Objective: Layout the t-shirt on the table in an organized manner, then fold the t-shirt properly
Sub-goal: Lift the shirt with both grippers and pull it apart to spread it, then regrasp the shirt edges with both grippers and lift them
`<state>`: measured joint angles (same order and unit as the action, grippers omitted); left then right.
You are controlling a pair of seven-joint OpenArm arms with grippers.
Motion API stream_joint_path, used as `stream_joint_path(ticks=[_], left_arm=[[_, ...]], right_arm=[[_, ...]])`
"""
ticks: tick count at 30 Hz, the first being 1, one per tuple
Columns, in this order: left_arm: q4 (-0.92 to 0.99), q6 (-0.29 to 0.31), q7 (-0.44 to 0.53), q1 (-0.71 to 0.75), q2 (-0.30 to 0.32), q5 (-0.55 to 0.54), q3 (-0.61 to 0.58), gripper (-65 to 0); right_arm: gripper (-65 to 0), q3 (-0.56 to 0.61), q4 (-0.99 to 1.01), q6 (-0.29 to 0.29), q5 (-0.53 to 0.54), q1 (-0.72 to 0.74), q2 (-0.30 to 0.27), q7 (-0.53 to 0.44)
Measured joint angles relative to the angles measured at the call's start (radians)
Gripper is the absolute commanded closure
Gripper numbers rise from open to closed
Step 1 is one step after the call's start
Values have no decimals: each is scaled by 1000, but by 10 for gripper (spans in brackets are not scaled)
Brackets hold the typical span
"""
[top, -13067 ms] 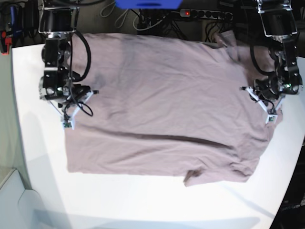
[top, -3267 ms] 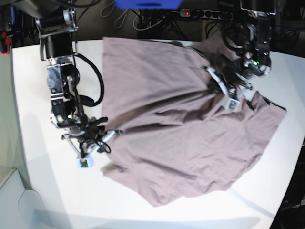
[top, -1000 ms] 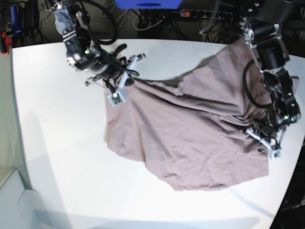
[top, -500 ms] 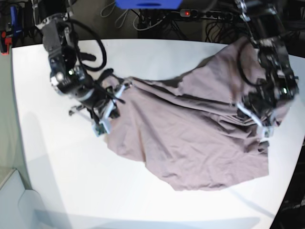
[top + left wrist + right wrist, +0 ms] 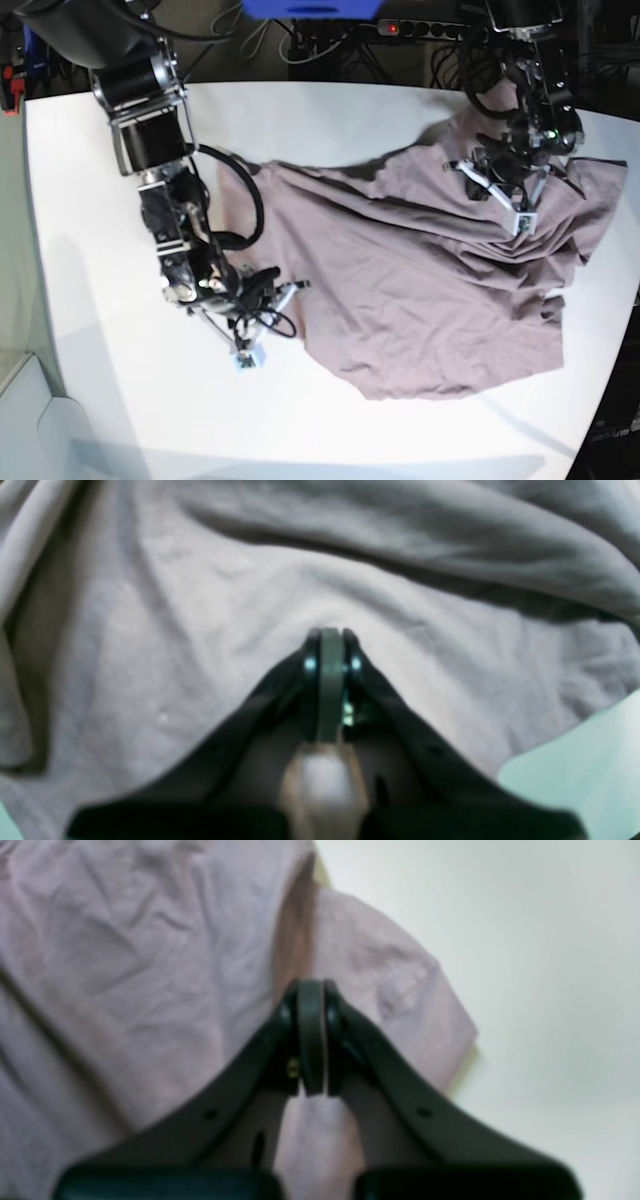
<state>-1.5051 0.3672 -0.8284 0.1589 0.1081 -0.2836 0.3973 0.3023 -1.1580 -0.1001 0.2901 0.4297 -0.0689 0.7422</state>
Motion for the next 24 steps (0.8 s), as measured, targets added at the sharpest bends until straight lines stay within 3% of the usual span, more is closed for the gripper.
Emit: stream_joint_path(ticks=[3, 4, 8, 10, 14, 17, 24], left_arm=[[45, 12, 38, -5, 10, -41, 3, 0], [54, 17, 44, -9, 21, -43, 4, 0], [113, 30, 71, -50, 57, -57, 0, 0], [164, 30, 67, -103, 84, -43, -3, 0], [283, 23, 66, -212, 122, -28, 2, 0], [366, 21, 81, -299, 145, 36, -15, 0], [488, -3, 80, -479, 163, 227, -74, 0]], right_arm=[[0, 0, 142, 0, -3, 1, -11, -58], [0, 0, 155, -2, 14, -10, -19, -120], [0, 0, 126, -9, 12, -51, -66, -131], [0, -3, 37, -9, 21, -124, -108, -140], [0, -7, -217, -3, 2, -305, -176, -33], [0, -9, -384, -3, 2, -452, -211, -18], [0, -7, -589, -4, 0, -674, -241, 18]])
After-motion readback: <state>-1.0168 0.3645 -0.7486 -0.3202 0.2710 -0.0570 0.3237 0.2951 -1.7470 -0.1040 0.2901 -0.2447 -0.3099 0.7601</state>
